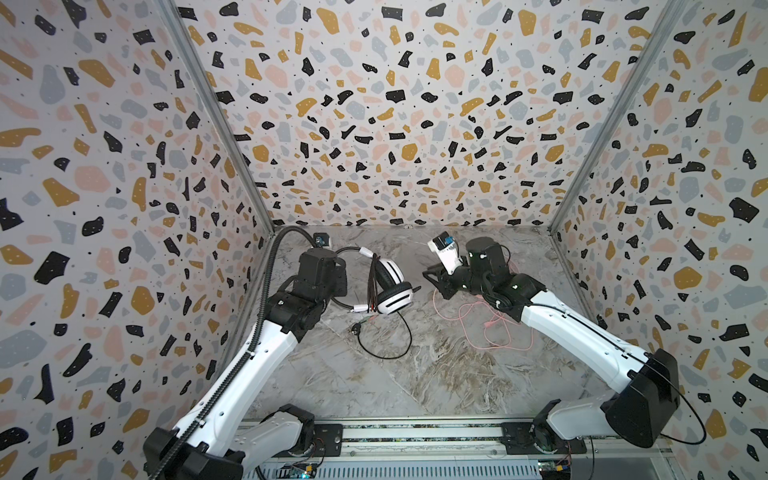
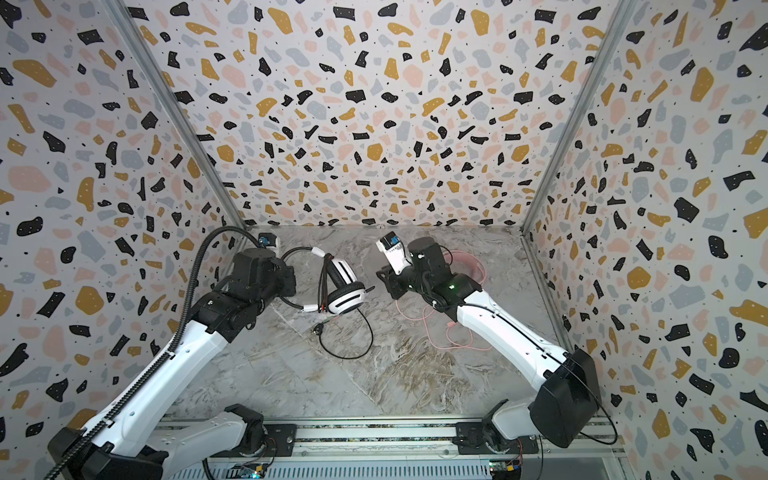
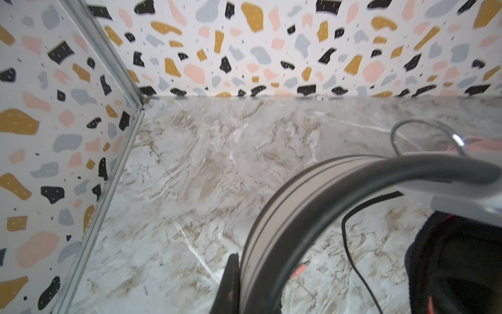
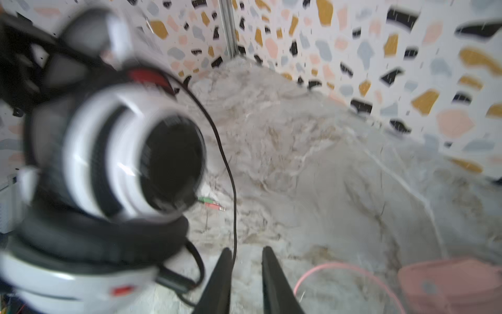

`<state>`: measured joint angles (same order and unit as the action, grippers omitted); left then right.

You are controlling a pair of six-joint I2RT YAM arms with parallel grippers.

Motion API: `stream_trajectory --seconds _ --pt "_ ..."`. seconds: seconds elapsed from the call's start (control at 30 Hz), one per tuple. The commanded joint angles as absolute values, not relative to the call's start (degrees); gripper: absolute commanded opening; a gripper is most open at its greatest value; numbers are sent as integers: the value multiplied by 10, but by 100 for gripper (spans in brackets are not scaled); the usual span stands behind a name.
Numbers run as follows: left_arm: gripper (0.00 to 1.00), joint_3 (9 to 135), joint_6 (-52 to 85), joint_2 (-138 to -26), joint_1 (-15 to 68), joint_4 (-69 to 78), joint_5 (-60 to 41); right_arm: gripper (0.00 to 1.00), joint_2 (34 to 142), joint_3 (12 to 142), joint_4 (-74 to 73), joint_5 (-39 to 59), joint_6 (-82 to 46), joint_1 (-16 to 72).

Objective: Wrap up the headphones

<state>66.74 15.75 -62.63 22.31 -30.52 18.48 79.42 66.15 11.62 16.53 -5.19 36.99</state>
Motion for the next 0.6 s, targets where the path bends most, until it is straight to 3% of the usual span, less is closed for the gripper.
stream_trajectory --seconds 0.0,0.3,0.57 --pt "0 745 170 -614 223 -242 166 32 778 601 44 244 -131 366" --pt "0 916 174 -650 222 -275 125 62 817 447 -210 352 -249 388" --pt "0 976 188 -657 222 -273 115 72 919 445 -380 338 -293 419"
